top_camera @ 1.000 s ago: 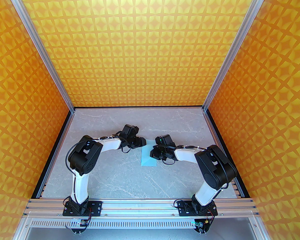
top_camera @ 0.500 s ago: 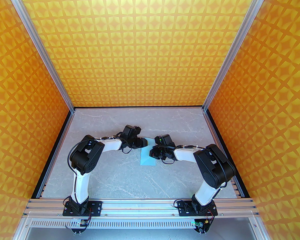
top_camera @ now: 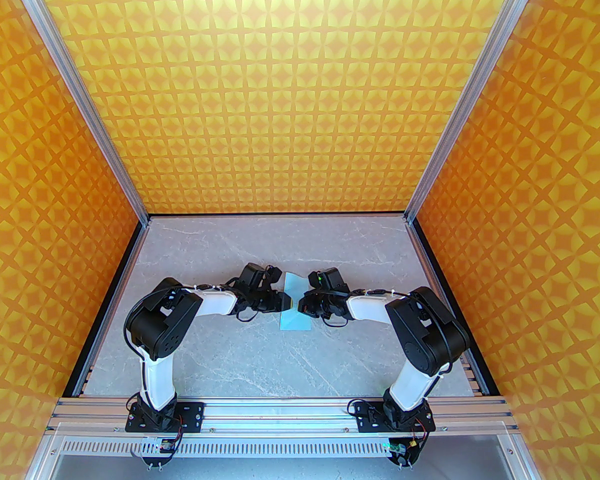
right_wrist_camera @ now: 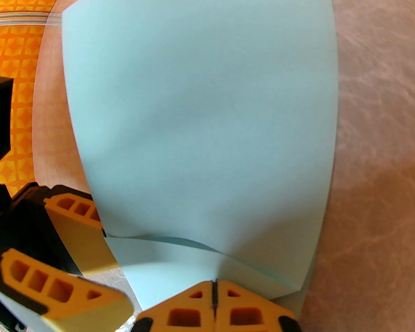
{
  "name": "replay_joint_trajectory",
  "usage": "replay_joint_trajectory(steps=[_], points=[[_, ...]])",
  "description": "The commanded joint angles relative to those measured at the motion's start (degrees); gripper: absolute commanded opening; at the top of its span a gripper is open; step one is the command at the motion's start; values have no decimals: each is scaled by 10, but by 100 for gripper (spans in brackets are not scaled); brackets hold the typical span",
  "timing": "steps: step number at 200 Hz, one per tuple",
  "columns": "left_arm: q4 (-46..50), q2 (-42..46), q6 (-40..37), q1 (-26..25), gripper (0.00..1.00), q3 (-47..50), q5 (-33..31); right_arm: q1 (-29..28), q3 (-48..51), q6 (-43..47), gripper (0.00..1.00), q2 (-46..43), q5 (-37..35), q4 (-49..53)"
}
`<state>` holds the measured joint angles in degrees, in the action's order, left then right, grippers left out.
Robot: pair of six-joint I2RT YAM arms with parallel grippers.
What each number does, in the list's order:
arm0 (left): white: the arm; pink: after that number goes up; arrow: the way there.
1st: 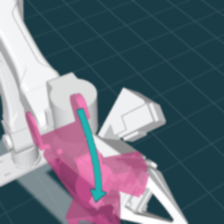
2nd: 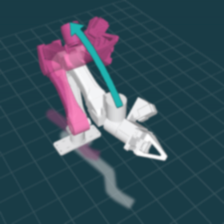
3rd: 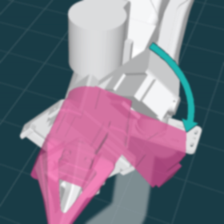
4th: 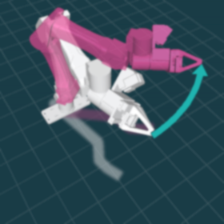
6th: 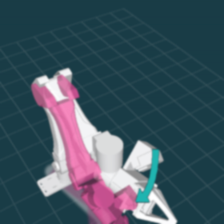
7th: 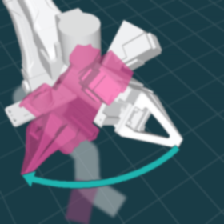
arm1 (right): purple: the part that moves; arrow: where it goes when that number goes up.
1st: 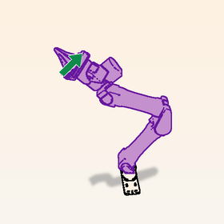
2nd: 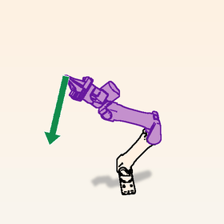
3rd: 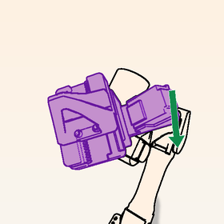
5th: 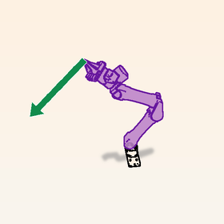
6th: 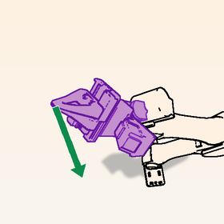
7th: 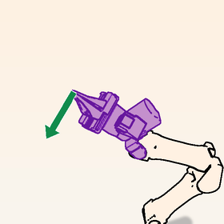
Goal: Fold a paper plane with a square sheet of paper (fold left side to right side)
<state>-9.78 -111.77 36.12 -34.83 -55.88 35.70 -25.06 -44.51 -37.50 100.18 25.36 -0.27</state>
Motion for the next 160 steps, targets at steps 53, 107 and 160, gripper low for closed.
replay_joint_trajectory(steps=[53,107,160], points=[[11,18,21,-11,0,7,14,-4,-1,7,17,-149,-77,106],[355,175,-86,-24,0,-70,-252,12,16,23,50,-338,-194,228],[650,159,-119,-112,0,-226,-635,30,50,9,63,-465,-265,273]])
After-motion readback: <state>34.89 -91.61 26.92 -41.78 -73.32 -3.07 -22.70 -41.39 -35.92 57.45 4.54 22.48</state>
